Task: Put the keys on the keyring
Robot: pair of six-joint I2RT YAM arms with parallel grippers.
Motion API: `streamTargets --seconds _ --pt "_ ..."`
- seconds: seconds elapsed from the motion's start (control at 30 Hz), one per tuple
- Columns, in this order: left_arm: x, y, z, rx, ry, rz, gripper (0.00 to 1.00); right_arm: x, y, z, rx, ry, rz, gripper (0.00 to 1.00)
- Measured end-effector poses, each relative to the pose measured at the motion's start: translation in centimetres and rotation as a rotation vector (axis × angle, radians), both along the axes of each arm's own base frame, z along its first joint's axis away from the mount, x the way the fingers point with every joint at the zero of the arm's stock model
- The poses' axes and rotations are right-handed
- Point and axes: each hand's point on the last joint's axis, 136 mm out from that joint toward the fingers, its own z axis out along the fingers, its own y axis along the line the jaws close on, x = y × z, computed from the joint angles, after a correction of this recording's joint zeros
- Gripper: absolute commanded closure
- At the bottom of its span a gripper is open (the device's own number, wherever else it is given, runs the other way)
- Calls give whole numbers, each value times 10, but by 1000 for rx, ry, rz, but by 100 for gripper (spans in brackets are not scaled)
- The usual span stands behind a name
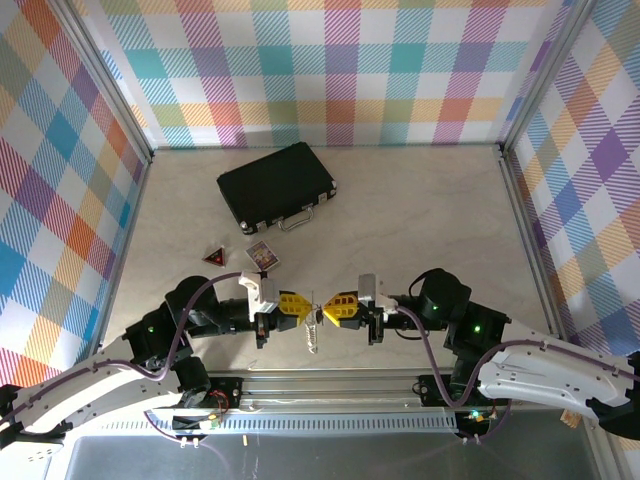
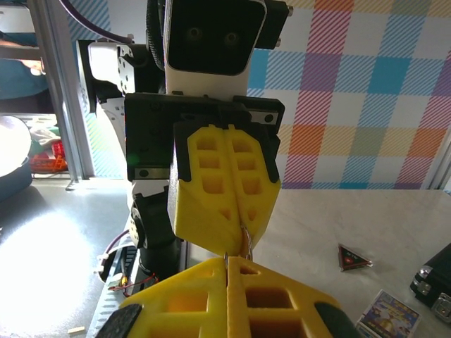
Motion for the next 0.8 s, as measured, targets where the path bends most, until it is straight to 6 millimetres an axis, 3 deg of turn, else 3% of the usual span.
streamTargets --seconds 0.8 --pt "1 4 -1 -9 -7 19 100 8 5 -5 -21 -35 -61 100"
